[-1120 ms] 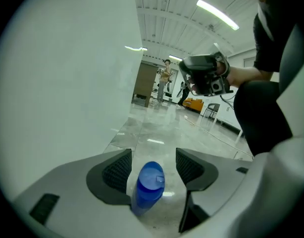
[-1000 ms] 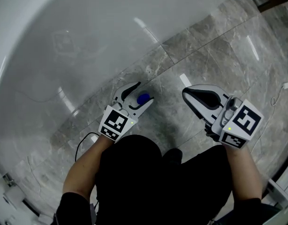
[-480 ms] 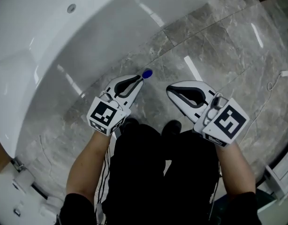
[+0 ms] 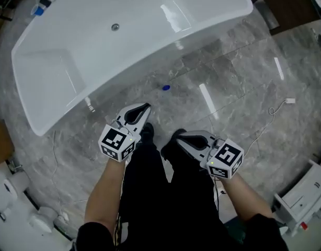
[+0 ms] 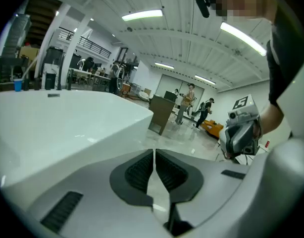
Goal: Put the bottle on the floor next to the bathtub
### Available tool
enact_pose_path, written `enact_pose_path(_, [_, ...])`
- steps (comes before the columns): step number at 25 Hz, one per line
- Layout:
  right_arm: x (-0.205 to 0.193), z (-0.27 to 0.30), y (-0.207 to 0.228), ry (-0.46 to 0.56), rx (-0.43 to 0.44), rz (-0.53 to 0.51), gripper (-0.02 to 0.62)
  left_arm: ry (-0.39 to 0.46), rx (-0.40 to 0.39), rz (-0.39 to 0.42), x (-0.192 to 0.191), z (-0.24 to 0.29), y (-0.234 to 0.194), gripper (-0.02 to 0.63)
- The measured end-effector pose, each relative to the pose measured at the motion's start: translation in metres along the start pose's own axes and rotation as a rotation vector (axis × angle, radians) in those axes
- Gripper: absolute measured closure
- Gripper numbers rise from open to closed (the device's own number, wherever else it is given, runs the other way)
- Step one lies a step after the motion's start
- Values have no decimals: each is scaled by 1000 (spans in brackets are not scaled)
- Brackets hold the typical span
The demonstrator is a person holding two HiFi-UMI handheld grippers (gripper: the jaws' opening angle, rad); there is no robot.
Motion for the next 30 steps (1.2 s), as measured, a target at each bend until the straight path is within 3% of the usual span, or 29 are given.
enact_pose_path(6, [52, -44, -112, -2, -37, -34, 568, 26, 32, -26, 105, -105, 77, 583])
enact_pose_path(9, [90, -67, -140, 95, -75, -47, 568, 27, 20, -38, 149, -138, 101, 583])
enact_pose_path(15, [129, -117, -181, 237, -150, -77, 568, 123, 18, 45, 228, -183, 141, 583])
enact_pose_path(21, [121, -132, -209, 301, -184, -46, 568, 170, 52, 34, 262, -222, 145, 583])
enact_pose_path(25, [125, -140, -223, 367, -206, -43, 568, 185, 31, 38, 273, -236, 151, 583])
enact_pose_path(30, [134, -161, -239, 472, -261, -43, 568, 178, -5, 112, 282, -250, 174, 583])
Point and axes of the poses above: the fingertips, and each gripper's own axes: z forward along the fingers, y to its right, x out of its top, the point moved 5 cm from there along -z, backward along the fingers, and after that the axes turned 9 degrees about x, right-handed, at the moved point
